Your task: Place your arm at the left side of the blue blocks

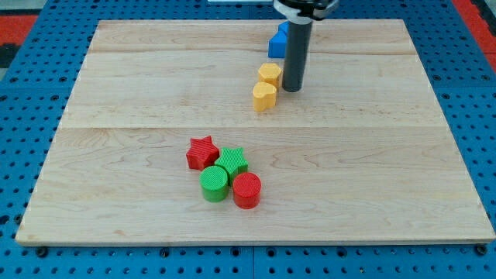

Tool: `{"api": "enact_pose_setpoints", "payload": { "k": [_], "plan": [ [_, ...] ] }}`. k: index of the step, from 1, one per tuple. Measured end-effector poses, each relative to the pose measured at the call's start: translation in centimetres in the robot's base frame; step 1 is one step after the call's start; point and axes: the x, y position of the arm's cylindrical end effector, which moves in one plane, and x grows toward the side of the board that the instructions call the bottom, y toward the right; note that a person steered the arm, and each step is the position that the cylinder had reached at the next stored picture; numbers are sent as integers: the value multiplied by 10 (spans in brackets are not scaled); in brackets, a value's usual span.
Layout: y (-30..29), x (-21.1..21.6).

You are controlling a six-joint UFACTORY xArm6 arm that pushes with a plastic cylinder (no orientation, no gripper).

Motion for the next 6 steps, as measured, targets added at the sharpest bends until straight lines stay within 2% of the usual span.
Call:
{"api": "enact_pose_setpoints", "payload": {
  "k": [1, 2, 3, 4, 5, 6],
  "plan": [
    [10, -36],
    [-30, -24],
    [-35, -24],
    [47, -78],
    [66, -145],
    [28, -170]
  ]
}}
